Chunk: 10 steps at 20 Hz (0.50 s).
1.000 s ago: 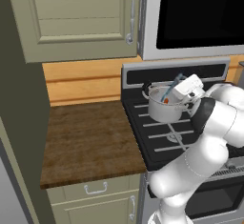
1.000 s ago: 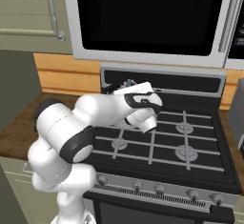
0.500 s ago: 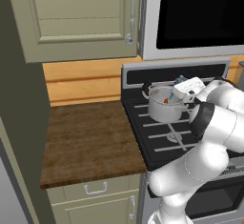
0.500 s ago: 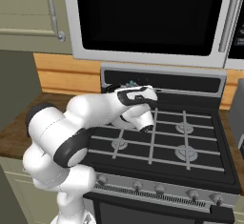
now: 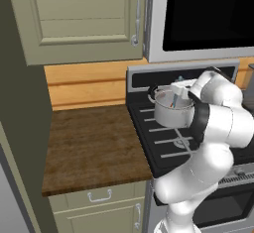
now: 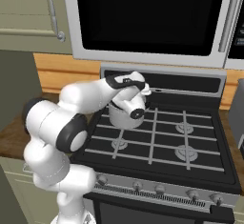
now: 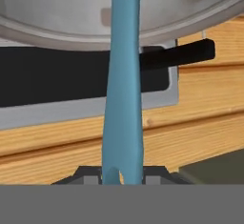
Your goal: Put the carrot and sweet potato in the pot. Retrieve the spatula and lightly stir the vegetables in the pot.
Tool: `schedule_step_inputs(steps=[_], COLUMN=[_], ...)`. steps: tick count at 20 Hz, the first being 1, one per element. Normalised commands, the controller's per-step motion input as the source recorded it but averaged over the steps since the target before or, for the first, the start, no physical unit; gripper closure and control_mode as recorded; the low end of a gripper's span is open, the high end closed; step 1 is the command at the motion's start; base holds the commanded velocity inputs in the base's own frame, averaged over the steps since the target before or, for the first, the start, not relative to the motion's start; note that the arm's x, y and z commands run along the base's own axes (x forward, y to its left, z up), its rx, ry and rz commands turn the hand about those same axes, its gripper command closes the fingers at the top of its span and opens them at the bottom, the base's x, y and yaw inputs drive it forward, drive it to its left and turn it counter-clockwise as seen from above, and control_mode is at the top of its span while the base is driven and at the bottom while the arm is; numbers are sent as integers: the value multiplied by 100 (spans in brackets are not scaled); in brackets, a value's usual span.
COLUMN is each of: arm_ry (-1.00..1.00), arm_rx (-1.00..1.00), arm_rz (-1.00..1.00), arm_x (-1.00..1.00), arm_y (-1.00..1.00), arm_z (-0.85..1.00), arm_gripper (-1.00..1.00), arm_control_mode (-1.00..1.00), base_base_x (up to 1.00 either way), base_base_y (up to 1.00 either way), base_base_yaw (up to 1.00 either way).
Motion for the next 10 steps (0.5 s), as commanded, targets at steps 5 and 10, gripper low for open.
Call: schedule_step_inputs(steps=[5, 10], arm_ry=[0, -1], arm_rx=[0, 1], arm_rz=[0, 7], arm_x=[21, 6], arm_y=[0, 0], arm_z=[-47, -25], arm_gripper=[100, 100], arm_control_mode=[-100, -100], base_base_x=[0, 0], base_base_y=[0, 0], base_base_yaw=[0, 0])
